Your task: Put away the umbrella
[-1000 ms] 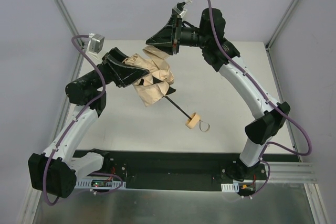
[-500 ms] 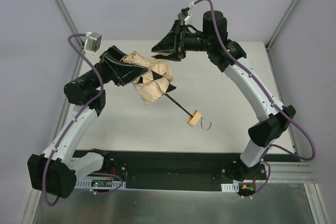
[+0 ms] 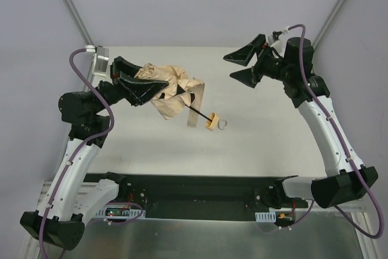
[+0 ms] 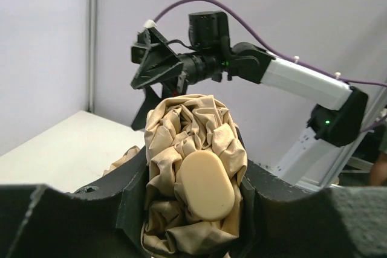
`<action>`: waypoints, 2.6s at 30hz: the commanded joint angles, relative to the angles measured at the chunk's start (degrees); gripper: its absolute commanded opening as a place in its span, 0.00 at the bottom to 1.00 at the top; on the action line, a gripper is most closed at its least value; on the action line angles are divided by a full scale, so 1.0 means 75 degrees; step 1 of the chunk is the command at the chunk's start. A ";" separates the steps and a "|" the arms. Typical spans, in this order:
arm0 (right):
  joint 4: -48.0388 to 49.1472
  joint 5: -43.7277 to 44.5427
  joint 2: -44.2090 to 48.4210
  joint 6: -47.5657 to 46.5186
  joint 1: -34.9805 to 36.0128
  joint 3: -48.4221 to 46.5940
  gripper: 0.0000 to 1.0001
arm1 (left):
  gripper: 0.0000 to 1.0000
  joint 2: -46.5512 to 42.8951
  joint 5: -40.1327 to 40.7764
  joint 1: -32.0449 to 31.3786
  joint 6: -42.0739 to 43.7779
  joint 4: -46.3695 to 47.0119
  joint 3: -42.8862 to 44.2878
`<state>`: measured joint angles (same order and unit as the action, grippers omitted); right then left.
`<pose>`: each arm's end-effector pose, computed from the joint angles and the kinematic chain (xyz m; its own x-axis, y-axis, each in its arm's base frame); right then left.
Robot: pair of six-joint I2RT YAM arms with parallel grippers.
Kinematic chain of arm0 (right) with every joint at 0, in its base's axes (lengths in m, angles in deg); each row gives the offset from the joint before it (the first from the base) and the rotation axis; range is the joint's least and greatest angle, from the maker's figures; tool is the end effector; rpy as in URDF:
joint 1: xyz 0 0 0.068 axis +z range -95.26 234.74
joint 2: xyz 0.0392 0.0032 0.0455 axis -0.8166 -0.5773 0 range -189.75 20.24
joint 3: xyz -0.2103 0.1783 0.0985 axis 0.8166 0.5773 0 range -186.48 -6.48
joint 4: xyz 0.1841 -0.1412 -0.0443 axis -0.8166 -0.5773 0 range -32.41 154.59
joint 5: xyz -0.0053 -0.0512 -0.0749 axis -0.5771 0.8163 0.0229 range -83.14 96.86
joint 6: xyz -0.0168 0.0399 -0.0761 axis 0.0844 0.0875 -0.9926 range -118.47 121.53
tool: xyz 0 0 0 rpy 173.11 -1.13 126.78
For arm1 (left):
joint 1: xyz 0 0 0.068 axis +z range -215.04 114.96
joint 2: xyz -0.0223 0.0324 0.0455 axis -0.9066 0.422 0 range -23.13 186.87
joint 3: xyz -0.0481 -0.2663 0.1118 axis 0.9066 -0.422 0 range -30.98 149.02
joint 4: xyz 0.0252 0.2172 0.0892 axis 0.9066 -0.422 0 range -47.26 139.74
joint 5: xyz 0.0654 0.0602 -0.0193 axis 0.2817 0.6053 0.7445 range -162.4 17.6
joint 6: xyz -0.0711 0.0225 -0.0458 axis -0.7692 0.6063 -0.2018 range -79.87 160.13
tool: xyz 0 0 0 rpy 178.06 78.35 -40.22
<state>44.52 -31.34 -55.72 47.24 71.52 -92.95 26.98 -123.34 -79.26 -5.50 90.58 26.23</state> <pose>0.2612 0.1289 0.4659 -0.6914 0.3791 -0.6151 -0.4523 0.4368 0.7776 0.1098 -0.0899 0.5096 0.0323 -0.4729 -0.8805 0.9753 0.2075 -0.0756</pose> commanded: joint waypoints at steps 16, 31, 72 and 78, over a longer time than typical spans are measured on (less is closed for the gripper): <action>0.1200 0.3908 0.2476 0.6195 0.2591 0.3291 0.92 | 0.00 -0.0177 0.1647 -0.0026 0.0846 -0.0138 -0.1042; 0.2172 0.3686 0.0918 0.7615 0.3001 0.2659 0.80 | 0.00 -0.0083 0.1729 -0.0026 -0.0081 0.0988 -0.1734; 0.4326 0.0393 -0.2138 0.3049 0.1865 -0.1917 0.00 | 0.00 0.0221 0.1833 -0.0026 -0.2072 0.2921 -0.2471; 0.4598 -0.1853 -0.3815 0.2635 0.2180 -0.5621 0.01 | 0.00 0.0690 0.2326 -0.0026 -0.2892 0.3179 -0.2589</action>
<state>69.48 -29.48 -80.83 71.39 86.25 -119.62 30.96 -107.69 -79.22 -20.65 107.57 7.34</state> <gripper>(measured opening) 0.007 0.378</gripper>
